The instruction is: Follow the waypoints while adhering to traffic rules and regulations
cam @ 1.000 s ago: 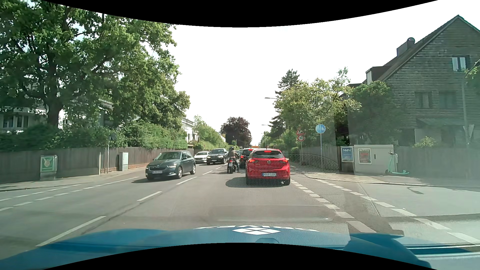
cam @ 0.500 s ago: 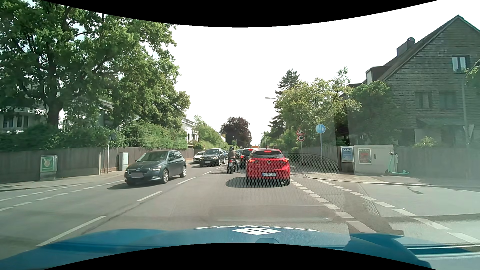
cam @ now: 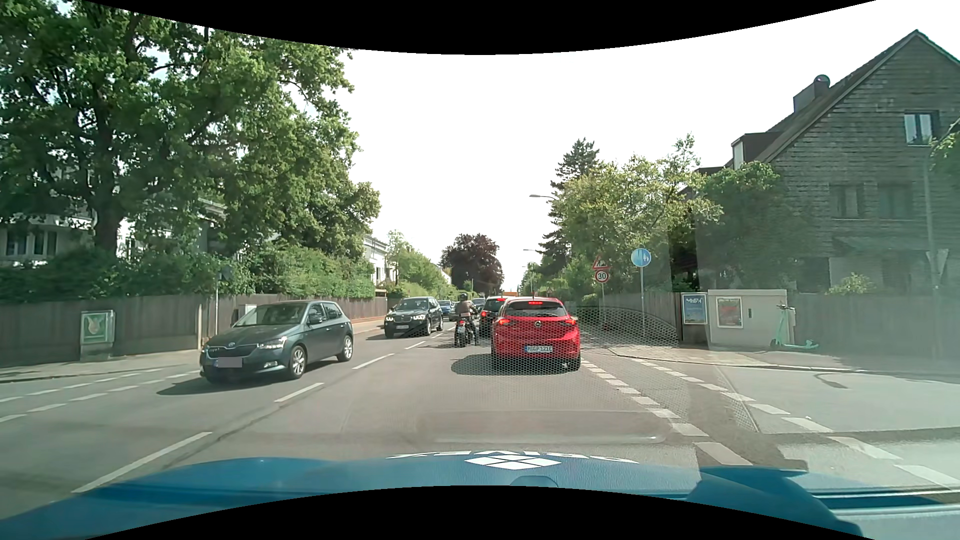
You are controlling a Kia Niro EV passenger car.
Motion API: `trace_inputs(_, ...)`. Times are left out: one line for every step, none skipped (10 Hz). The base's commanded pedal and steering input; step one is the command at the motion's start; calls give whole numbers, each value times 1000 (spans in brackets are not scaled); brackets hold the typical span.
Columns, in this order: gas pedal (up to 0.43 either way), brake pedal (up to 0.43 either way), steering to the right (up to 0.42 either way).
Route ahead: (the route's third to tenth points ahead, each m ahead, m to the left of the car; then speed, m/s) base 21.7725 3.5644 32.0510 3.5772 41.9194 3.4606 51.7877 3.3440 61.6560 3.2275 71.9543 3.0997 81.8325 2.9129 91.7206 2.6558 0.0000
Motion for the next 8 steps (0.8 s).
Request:
trace_inputs(0,421,-1)
trace_inputs(0,427,0)
trace_inputs(0,421,-1)
trace_inputs(0,427,-1)
trace_inputs(0,421,0)
trace_inputs(0,421,0)
trace_inputs(0,421,0)
trace_inputs(0,421,0)
